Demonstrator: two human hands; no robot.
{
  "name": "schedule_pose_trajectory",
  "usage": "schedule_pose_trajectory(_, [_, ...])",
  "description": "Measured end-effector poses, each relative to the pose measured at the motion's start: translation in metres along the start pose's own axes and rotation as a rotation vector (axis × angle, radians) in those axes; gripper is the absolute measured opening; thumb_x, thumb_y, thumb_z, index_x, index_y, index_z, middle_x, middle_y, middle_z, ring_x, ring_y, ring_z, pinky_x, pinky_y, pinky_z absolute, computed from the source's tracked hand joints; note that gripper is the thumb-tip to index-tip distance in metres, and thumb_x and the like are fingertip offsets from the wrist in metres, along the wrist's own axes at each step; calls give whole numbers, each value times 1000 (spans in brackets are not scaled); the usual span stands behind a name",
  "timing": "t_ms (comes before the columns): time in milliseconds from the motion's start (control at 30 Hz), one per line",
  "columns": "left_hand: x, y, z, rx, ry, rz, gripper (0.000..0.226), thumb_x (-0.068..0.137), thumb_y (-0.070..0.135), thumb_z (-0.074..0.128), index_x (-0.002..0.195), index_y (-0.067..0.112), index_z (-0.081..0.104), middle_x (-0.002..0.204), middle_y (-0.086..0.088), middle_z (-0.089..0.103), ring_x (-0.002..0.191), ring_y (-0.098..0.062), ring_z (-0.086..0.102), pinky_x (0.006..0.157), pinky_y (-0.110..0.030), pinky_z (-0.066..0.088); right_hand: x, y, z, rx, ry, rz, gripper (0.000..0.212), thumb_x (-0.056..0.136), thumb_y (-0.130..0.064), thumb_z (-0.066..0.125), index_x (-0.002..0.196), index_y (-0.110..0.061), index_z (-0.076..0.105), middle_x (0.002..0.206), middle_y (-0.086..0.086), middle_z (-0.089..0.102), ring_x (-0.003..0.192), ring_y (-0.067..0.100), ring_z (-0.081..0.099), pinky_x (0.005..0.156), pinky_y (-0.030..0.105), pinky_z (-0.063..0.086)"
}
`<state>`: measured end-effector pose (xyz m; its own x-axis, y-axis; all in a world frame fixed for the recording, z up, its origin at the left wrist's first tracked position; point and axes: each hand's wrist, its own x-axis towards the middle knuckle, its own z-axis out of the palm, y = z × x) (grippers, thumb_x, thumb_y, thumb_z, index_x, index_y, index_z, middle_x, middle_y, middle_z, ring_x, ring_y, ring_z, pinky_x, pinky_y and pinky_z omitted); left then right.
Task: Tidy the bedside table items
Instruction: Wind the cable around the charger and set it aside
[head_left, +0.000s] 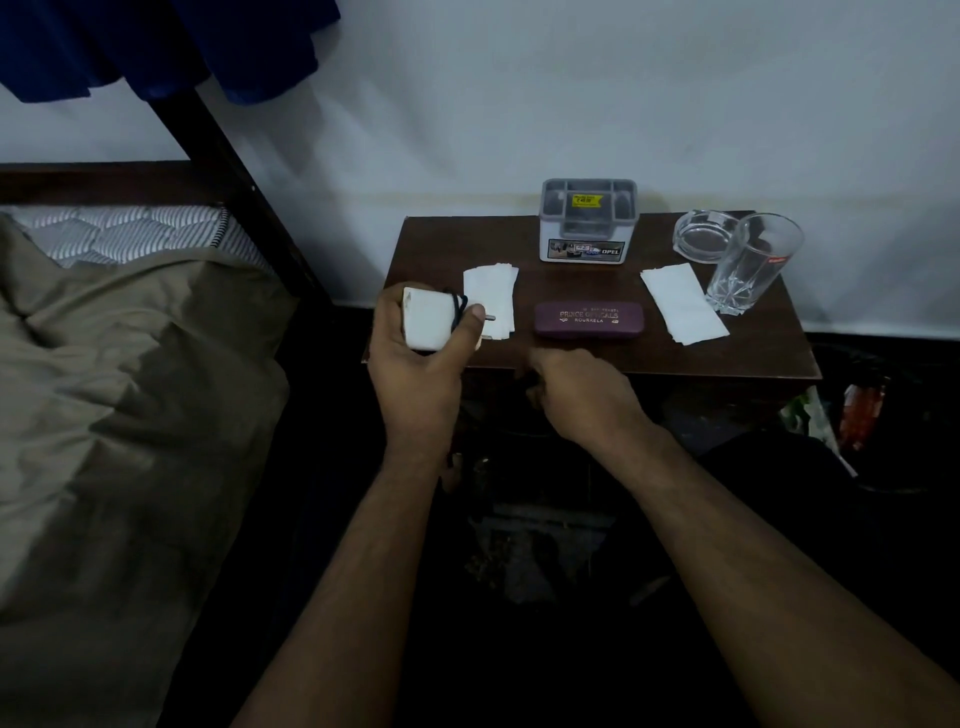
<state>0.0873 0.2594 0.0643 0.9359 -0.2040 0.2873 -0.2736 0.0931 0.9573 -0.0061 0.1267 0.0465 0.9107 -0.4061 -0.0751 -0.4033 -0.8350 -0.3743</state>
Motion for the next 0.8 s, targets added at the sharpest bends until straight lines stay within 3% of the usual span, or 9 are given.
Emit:
schedule_pose_trajectory(67, [2, -3, -4, 131, -21, 0, 36, 77, 24, 88, 101, 16, 61, 88, 9, 71, 77, -5, 70, 64, -22, 58, 0, 2, 0, 10, 14, 25, 24, 94, -22, 58, 116, -28, 60, 109, 13, 69, 98, 40, 67, 73, 39, 47])
schedule_pose_trajectory(167, [-1, -10, -9, 450, -248, -104, 40, 71, 27, 90, 101, 20, 64, 87, 4, 70, 69, 1, 62, 58, -4, 43, -1, 1, 1, 16, 21, 42, 24, 93, -17, 56, 114, -28, 59, 108, 13, 68, 98, 41, 66, 71, 38, 44])
schedule_pose_trajectory(267, [-12, -14, -6, 559, -511, -198, 41, 66, 24, 92, 98, 23, 67, 88, 4, 71, 69, 0, 60, 58, -4, 42, 0, -1, 0, 60, 24, 47, 15, 91, -15, 57, 104, -24, 58, 100, 11, 65, 95, 41, 65, 69, 35, 40])
schedule_pose_trajectory(367, [-16, -16, -3, 526, -581, -207, 42, 65, 22, 91, 100, 26, 68, 90, 7, 73, 77, -3, 64, 59, -5, 44, 1, -5, -2, 92, 47, 17, 9, 90, -16, 57, 97, -20, 57, 91, 4, 62, 93, 38, 65, 67, 35, 41])
schedule_pose_trajectory(433, [-15, -16, -1, 530, -543, -145, 42, 66, 23, 90, 101, 26, 67, 89, 8, 72, 76, 3, 63, 59, -4, 43, 3, -7, -4, 130, 65, 25, 11, 94, -19, 53, 102, -21, 61, 99, 8, 68, 95, 38, 65, 74, 40, 52])
schedule_pose_trajectory(533, [-10, -12, 0, 407, -356, -106, 38, 68, 25, 91, 93, 24, 63, 82, 12, 71, 70, 6, 62, 59, -10, 49, 4, -2, -8, 229, 61, 68, 11, 98, -23, 53, 101, -22, 64, 99, 10, 71, 93, 36, 68, 81, 45, 57])
schedule_pose_trajectory(633, [-1, -8, -1, 131, -176, -124, 38, 71, 22, 91, 96, 15, 64, 89, 1, 75, 81, -17, 73, 69, -35, 62, 5, 6, -9, 253, 12, 77, 10, 96, -26, 60, 92, -19, 64, 91, 8, 73, 86, 32, 70, 79, 44, 58])
schedule_pose_trajectory(733, [3, -6, -5, 30, -69, -91, 38, 74, 24, 90, 99, 16, 63, 90, 5, 74, 82, -12, 73, 66, -30, 60, 4, 7, -8, 224, -79, 55, 16, 89, -38, 72, 90, -23, 68, 92, 4, 73, 86, 27, 69, 81, 40, 56])
schedule_pose_trajectory(800, [2, -9, -8, -43, -38, -141, 39, 76, 24, 90, 104, 15, 63, 96, 1, 74, 90, -20, 74, 72, -35, 62, 3, 7, -7, 144, -96, -2, 19, 86, -43, 75, 92, -26, 71, 95, 0, 74, 91, 24, 68, 82, 34, 49])
